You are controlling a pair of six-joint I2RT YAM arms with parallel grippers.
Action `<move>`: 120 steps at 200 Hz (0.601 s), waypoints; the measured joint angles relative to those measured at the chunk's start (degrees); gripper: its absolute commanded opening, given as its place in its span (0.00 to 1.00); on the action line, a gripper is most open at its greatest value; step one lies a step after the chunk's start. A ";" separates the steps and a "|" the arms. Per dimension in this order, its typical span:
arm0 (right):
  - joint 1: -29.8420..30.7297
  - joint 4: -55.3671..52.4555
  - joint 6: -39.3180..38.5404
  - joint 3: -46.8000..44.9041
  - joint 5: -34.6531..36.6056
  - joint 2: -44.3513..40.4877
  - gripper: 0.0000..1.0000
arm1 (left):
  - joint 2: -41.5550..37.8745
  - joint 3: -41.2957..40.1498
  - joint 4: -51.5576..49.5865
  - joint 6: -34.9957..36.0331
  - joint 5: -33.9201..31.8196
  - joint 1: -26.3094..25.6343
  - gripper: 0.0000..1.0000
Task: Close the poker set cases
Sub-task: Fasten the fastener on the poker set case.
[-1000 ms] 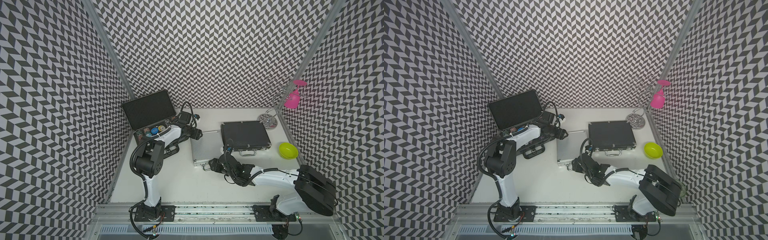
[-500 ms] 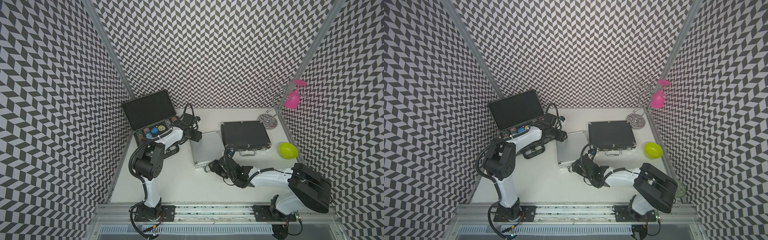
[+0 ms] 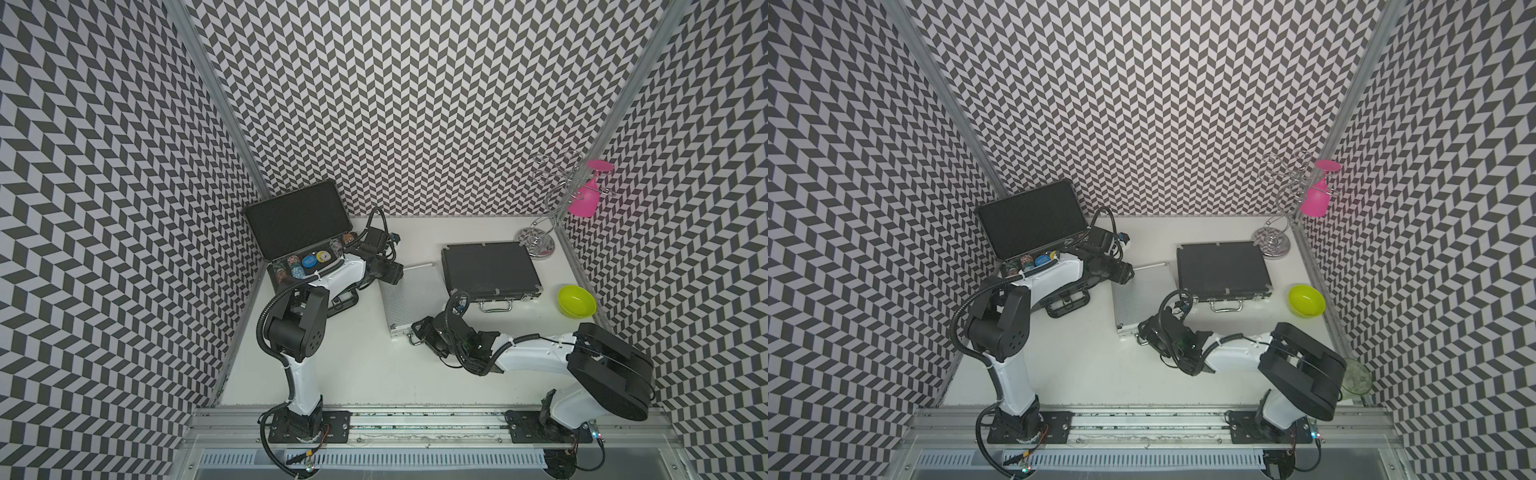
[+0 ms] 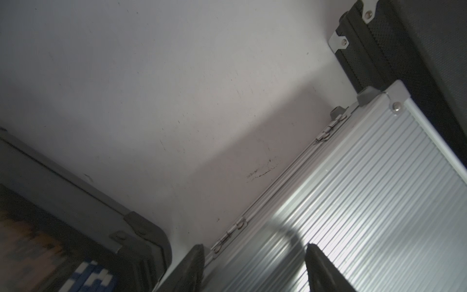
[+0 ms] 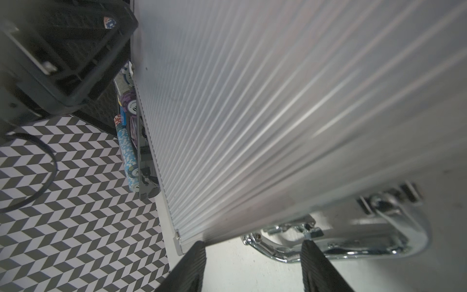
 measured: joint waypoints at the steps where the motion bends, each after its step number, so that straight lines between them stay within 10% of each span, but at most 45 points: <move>1: 0.00 0.02 0.02 0.00 0.02 0.00 0.62 | 0.00 0.00 -0.02 0.00 0.00 0.00 0.66; 120: 0.02 0.92 1.46 1.22 2.95 1.97 0.60 | -0.02 0.00 -0.02 -0.15 -0.07 0.13 0.64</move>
